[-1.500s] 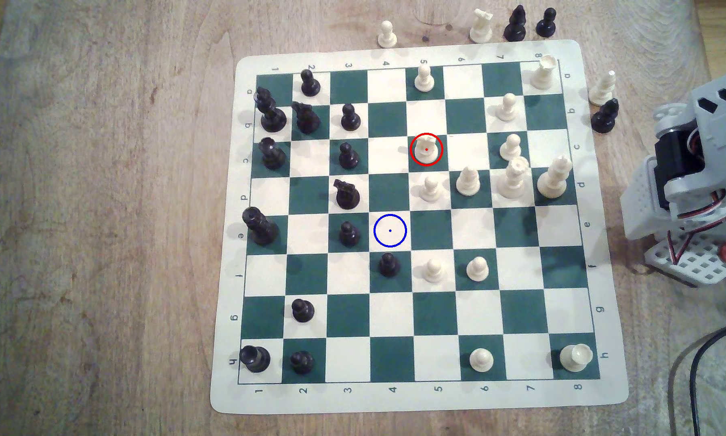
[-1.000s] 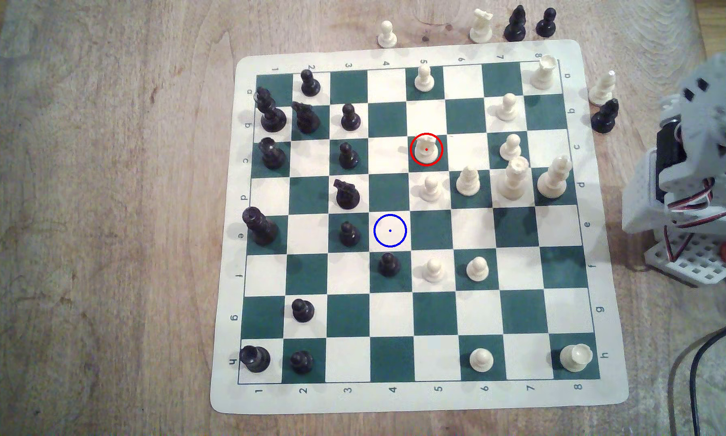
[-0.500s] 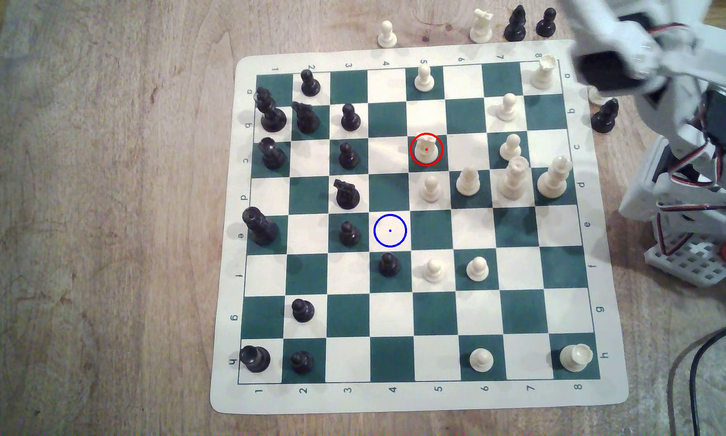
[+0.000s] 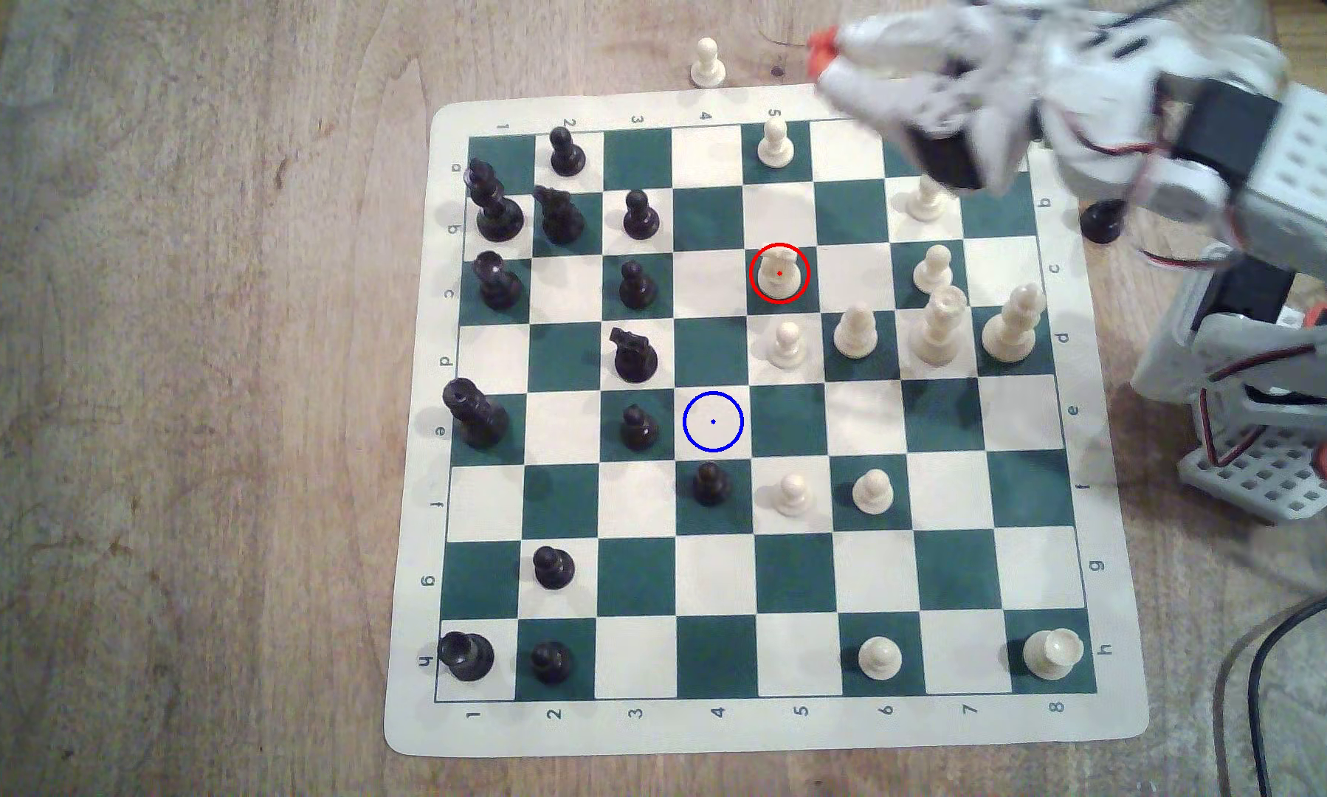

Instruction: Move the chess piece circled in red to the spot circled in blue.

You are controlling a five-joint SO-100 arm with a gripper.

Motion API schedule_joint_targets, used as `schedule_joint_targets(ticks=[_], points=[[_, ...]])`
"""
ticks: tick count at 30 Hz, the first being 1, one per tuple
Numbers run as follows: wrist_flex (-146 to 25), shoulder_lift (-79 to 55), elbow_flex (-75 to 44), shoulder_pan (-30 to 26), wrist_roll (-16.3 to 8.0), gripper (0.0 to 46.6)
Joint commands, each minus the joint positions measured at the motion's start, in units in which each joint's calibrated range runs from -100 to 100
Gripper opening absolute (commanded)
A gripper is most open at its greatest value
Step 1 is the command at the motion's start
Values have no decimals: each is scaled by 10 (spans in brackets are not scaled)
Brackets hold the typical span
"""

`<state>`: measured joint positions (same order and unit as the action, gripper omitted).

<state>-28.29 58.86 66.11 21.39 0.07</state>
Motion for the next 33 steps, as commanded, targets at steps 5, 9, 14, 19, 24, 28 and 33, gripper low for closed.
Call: schedule_joint_targets(ticks=[5,9,14,19,24,28,33], points=[[-139,-174,-194,-8,-10,15],[-180,-212,-228,-28,-22,40],[-193,-234,-242,-44,-48,62],[-191,-273,-243,-52,-49,93],[-180,-305,-245,-60,-52,92],[-173,-314,-247,-72,-64,118],[-157,-332,-247,-74,-66,114]])
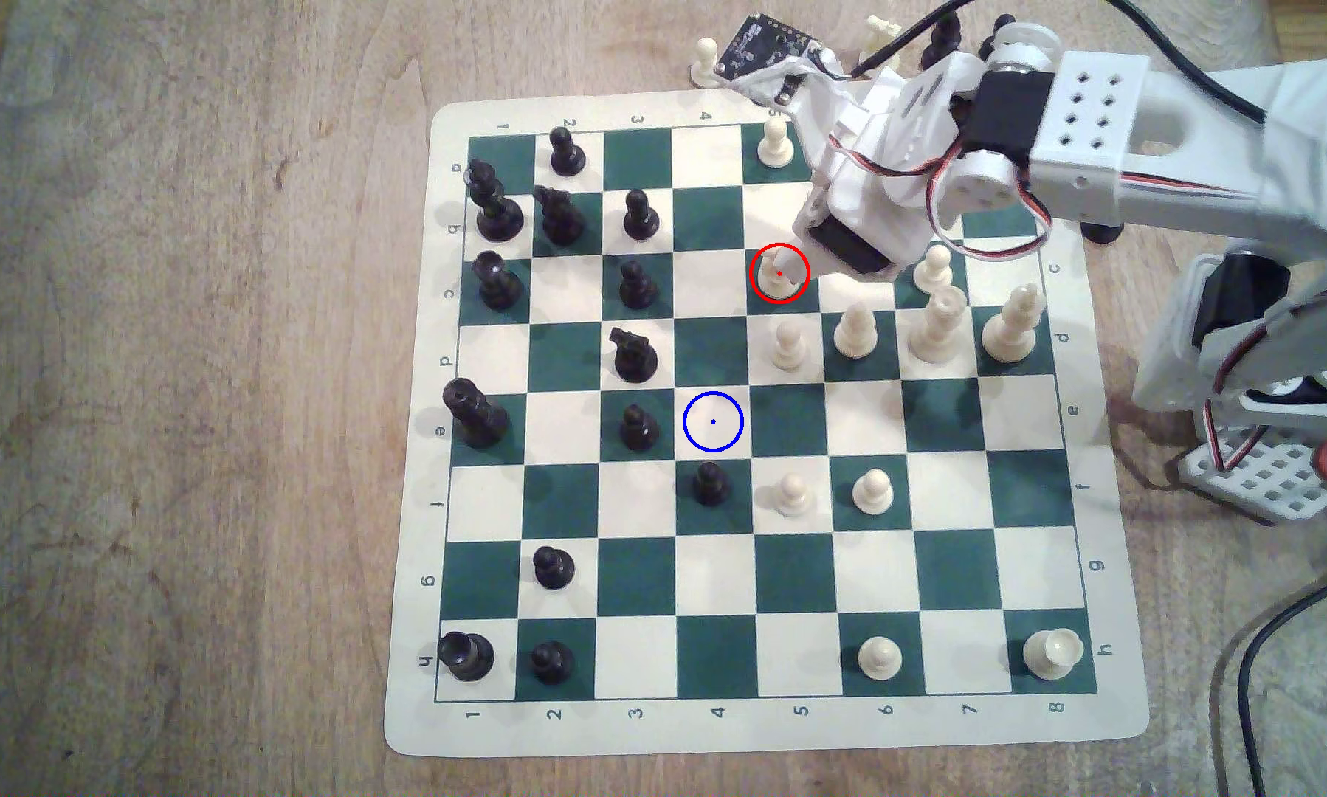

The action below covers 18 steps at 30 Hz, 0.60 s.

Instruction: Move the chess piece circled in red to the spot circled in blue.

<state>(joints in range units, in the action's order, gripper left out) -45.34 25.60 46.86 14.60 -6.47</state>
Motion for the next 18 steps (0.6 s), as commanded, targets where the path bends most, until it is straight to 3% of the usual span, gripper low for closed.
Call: schedule_joint_targets(ticks=[1,18], points=[[14,-3,-54,-6,0,114],[69,-72,-35,7,3,117]])
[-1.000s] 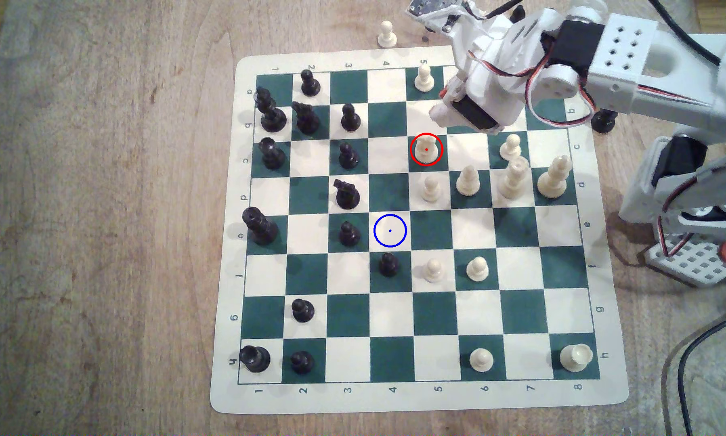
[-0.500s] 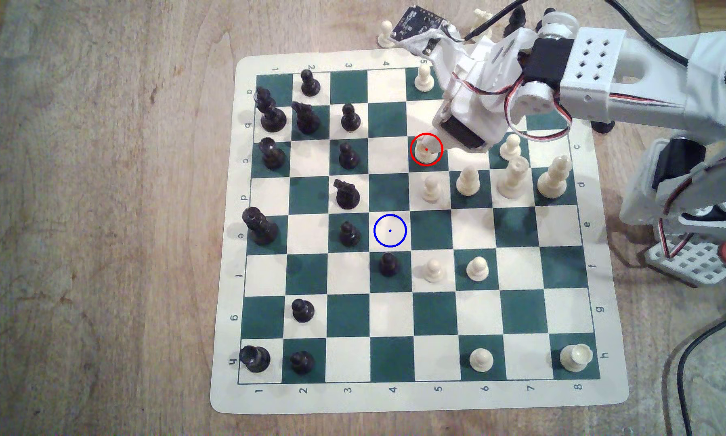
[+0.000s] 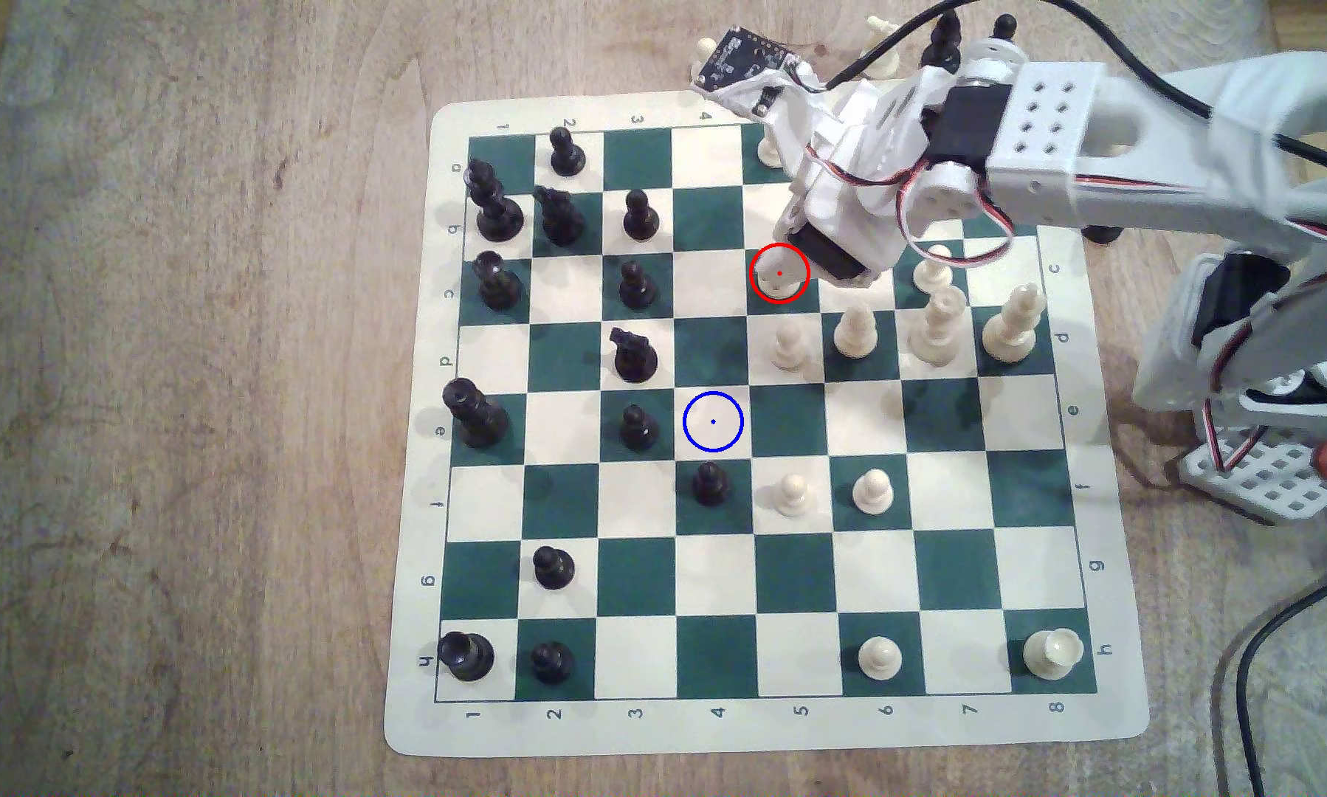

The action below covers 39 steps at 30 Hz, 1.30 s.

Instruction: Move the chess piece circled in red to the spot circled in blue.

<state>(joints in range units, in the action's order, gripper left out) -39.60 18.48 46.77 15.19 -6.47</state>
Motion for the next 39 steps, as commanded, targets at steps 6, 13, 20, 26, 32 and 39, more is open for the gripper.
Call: schedule_joint_targets(ticks=[6,13,20,26,32,39], points=[[25,-12,-28,-7,1,116],[40,-28,-27,-13,1,113],[39,-30,-27,-14,2,95],[36,-29,-23,-15,3,79],[32,-30,-23,-22,3,76],[32,-34,-23,-22,4,52]])
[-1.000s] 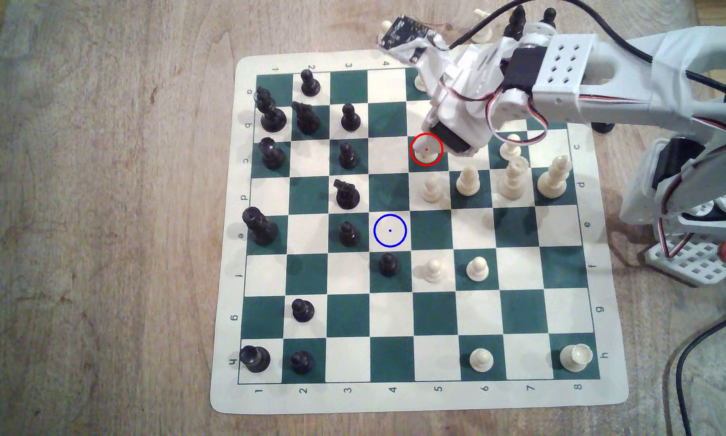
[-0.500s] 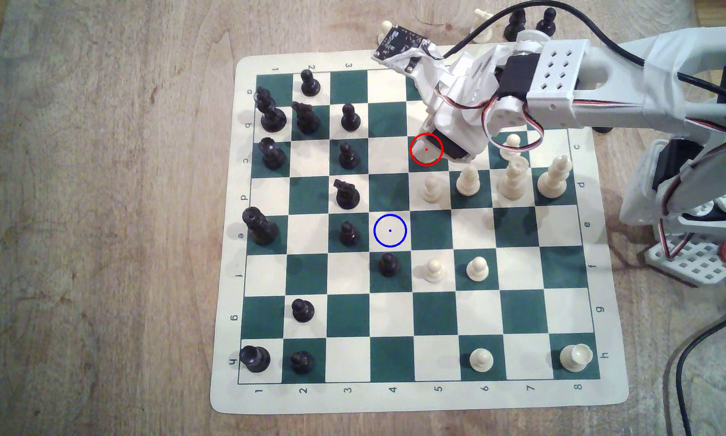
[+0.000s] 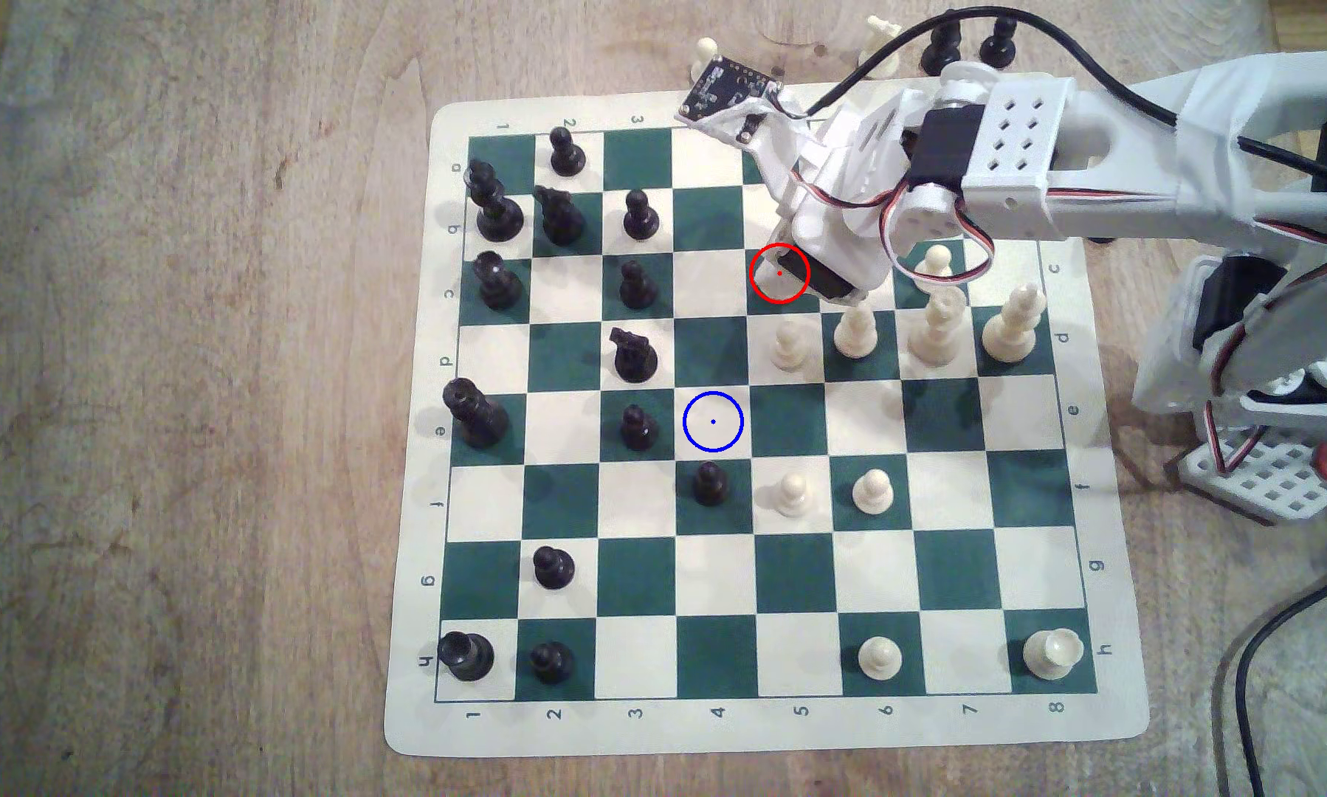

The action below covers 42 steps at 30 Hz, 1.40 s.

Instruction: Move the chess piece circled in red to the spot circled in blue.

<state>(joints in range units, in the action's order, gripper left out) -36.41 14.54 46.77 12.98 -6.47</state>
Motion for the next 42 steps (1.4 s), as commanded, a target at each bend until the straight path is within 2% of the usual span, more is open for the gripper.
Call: schedule_joint_targets(ticks=[1,6,12,21,25,29,35,42], points=[[0,6,-23,0,4,51],[0,11,-20,3,5,3],[-5,30,-16,10,5,3],[-45,131,-25,18,4,3],[-66,156,-65,25,5,3],[-85,169,-94,-7,7,3],[-103,125,-178,-78,-6,3],[-88,84,-169,-126,-15,3]])
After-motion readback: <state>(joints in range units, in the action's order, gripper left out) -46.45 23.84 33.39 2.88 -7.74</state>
